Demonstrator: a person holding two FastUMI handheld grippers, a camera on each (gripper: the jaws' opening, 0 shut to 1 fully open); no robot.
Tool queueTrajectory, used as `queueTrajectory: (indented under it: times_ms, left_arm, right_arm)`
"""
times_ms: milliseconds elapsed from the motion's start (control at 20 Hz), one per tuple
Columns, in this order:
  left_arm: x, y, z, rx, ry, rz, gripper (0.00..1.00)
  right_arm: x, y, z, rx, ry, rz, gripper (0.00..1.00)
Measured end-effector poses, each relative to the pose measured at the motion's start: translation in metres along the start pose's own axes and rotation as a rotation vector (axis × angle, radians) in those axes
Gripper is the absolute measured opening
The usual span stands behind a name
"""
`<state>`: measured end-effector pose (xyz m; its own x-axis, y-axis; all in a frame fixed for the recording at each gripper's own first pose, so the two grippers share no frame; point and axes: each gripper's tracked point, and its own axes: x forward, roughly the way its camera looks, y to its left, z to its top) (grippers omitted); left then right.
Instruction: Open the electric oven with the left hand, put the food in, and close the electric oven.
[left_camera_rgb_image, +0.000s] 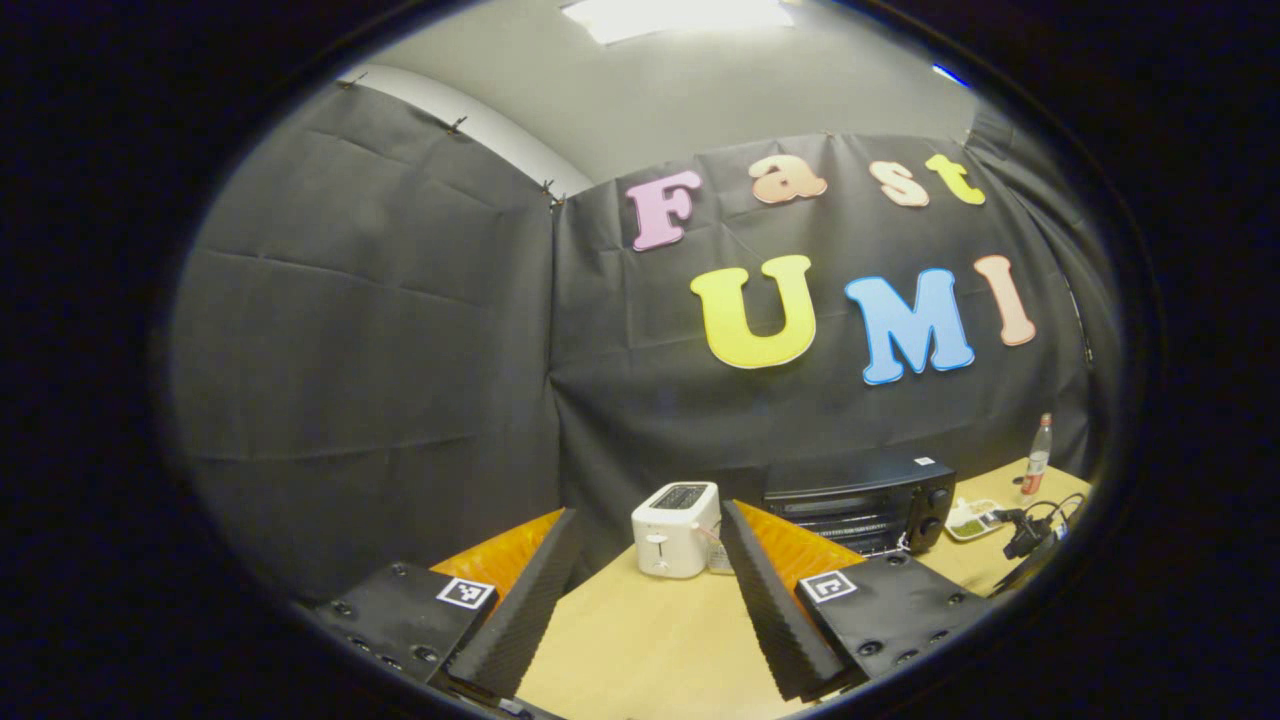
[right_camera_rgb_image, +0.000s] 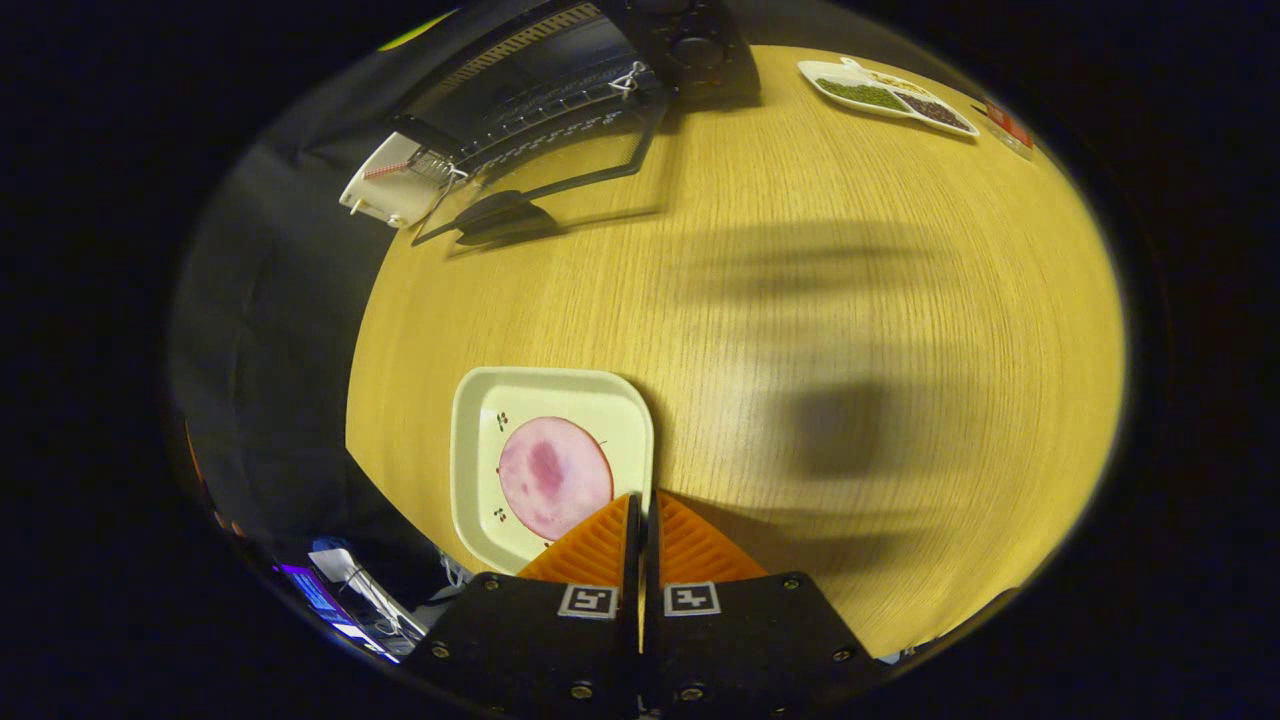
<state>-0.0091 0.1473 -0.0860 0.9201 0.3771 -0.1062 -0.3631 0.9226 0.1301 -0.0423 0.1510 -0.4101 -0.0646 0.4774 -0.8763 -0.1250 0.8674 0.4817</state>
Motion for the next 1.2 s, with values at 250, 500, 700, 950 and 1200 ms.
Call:
queueTrajectory:
  times_ms: [250,500,700,950,1200]
  left_arm:
    - [0.011,-0.009,0.004,-0.012,-0.009,-0.019,1.00]
    - [0.020,-0.015,0.008,-0.018,-0.022,-0.038,1.00]
    - [0.030,-0.022,0.009,-0.032,-0.027,-0.054,1.00]
    - [0.049,-0.031,0.005,-0.044,-0.027,-0.083,0.99]
    - [0.071,-0.030,0.001,-0.053,-0.028,-0.102,1.00]
  right_arm:
    - [-0.004,0.010,-0.001,0.075,0.010,0.100,0.01]
    - [-0.017,0.018,0.005,0.173,-0.030,0.178,0.00]
    - [-0.031,0.032,0.026,0.228,-0.086,0.245,0.01]
    - [-0.043,0.054,0.067,0.270,-0.202,0.325,0.00]
    - [-0.044,0.066,0.119,0.384,-0.329,0.374,0.00]
